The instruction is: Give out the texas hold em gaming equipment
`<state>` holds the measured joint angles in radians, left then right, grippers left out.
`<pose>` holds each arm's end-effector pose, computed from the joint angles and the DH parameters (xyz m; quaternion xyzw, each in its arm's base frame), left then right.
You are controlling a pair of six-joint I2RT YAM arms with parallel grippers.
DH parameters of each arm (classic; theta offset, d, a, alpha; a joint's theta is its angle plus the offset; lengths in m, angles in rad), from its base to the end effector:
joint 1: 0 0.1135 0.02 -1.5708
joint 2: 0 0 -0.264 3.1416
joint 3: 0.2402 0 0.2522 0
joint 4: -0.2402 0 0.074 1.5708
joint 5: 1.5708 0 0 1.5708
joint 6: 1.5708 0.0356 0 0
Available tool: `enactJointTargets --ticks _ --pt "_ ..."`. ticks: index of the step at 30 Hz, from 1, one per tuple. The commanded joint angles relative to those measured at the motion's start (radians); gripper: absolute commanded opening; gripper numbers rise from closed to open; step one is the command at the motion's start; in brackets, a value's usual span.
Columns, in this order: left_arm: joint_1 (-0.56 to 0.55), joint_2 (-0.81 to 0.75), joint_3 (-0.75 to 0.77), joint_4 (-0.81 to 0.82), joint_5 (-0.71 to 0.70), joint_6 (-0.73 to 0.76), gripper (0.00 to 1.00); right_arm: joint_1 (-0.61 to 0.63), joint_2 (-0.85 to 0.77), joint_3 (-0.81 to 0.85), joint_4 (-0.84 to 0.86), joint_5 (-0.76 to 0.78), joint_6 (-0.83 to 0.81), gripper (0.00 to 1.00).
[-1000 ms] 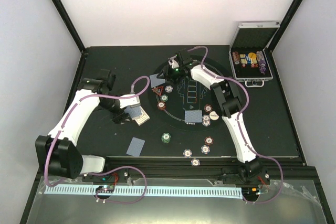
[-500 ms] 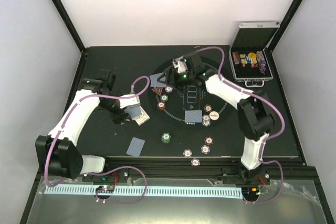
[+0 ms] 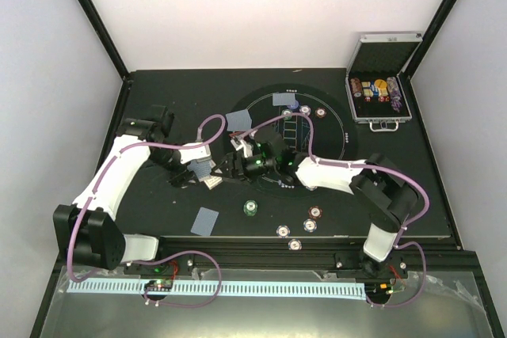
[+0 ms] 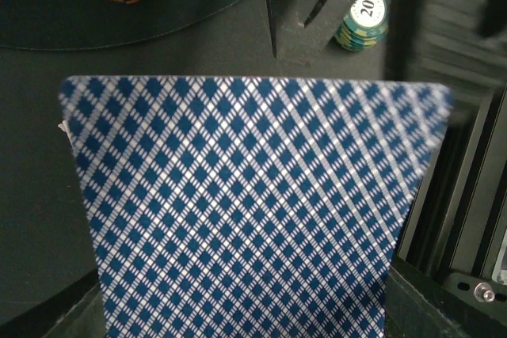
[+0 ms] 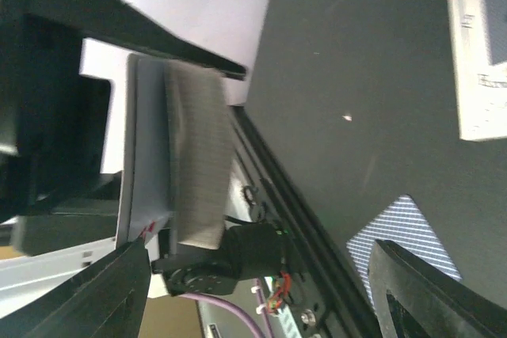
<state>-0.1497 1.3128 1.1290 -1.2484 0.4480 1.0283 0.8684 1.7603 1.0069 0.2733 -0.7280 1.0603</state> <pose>0.2143 -0.0479 0.2779 0.5531 0.8002 -0.1718 0.1554 0.2265 0.3043 0.2025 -0.1073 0.8129 0.5718 0.0262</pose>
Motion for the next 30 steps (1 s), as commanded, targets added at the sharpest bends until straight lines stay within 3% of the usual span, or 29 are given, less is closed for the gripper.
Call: enactJointTargets --ticks 1,18,24,30 --pt "0.007 -0.018 0.025 -0.017 0.03 0.007 0.02 0.033 0.001 0.003 0.19 -0.025 0.081 0.78" --pt "0.007 -0.026 0.025 -0.022 0.026 0.019 0.02 0.019 -0.075 -0.125 0.08 0.008 0.011 0.75" --pt "0.007 -0.021 0.032 -0.025 0.031 0.018 0.02 0.019 -0.08 -0.068 0.098 -0.02 0.027 0.75" --pt "0.006 -0.026 0.03 -0.024 0.031 0.018 0.02 0.021 0.019 0.024 0.148 -0.047 0.073 0.73"
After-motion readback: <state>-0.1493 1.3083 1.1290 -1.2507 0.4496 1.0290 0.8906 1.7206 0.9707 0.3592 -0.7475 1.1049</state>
